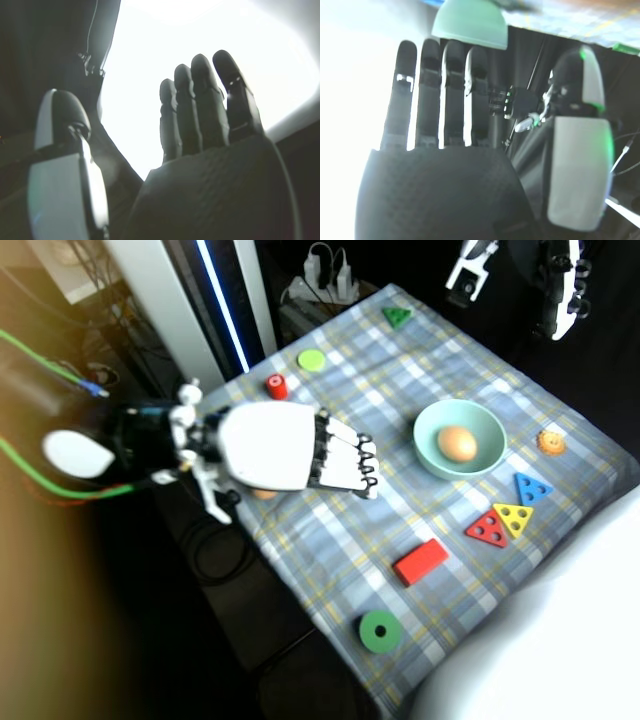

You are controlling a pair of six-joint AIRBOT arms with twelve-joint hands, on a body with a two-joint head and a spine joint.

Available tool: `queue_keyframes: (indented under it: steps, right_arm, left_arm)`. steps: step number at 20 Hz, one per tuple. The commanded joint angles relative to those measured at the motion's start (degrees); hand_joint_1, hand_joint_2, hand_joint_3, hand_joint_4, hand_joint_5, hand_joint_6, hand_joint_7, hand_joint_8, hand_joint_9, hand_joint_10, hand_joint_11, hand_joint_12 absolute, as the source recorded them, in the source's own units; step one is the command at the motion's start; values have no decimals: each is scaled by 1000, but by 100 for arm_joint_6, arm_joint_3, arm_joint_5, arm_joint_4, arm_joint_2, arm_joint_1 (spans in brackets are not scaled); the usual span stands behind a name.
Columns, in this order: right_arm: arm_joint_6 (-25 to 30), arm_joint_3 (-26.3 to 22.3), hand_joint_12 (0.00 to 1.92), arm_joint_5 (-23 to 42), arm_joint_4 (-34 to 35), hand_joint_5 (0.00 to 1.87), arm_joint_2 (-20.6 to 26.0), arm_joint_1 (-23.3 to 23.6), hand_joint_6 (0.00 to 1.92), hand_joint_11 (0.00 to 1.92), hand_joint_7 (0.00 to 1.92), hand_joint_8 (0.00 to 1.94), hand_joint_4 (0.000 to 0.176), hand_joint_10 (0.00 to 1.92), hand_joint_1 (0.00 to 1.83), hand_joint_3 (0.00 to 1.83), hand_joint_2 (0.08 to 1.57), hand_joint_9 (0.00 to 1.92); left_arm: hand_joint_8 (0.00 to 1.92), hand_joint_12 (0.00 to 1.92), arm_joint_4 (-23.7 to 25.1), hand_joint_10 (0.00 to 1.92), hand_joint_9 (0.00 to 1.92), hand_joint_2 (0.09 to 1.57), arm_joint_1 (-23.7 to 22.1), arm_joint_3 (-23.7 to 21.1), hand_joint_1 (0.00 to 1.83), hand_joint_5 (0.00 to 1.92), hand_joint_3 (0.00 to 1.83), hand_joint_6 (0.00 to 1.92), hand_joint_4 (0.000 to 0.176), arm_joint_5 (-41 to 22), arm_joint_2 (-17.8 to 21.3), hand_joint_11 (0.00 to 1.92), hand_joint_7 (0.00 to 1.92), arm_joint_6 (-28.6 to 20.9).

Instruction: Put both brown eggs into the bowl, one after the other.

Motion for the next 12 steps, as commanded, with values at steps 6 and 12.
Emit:
queue_keyframes:
  steps: [6, 12]
  right_arm:
    - [6, -278, 820, 252, 129, 618, 527, -543, 0, 230, 642, 1, 0, 4, 860, 0, 839, 605]
    - [78, -374, 1137, -394, -476, 546, 734, -587, 0, 159, 607, 0, 20, 3, 900, 7, 832, 619]
  left_arm:
    - [0, 946, 2, 0, 419, 920, 31, 8, 871, 463, 0, 0, 33, -735, -13, 0, 456, -130]
    - [0, 902, -1, 0, 404, 897, 43, 9, 978, 462, 0, 0, 46, -739, -34, 0, 445, -131]
